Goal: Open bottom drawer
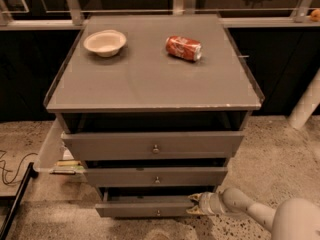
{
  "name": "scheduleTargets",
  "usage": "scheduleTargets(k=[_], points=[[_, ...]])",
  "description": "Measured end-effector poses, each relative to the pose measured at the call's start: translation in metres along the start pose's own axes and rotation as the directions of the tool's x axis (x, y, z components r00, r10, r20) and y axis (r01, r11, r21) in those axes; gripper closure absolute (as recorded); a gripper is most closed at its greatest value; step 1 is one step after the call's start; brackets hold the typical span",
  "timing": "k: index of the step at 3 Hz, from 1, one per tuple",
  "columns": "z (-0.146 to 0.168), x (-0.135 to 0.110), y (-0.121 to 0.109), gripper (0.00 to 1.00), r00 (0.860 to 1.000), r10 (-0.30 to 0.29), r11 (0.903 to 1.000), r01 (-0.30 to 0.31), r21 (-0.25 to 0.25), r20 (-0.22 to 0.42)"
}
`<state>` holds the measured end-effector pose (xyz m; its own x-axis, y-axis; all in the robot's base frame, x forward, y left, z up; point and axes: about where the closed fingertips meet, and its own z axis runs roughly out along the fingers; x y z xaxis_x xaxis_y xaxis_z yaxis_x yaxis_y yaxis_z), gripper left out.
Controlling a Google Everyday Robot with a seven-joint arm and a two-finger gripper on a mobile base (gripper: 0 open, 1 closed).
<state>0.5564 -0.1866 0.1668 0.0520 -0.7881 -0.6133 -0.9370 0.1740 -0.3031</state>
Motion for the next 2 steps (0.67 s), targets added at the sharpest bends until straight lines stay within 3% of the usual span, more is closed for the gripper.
scheduleTargets(k=[2], points=[[0.0000,0.0001,0.0001,0.58,1.000,0.000,1.0000,0.000,0.000,0.000]])
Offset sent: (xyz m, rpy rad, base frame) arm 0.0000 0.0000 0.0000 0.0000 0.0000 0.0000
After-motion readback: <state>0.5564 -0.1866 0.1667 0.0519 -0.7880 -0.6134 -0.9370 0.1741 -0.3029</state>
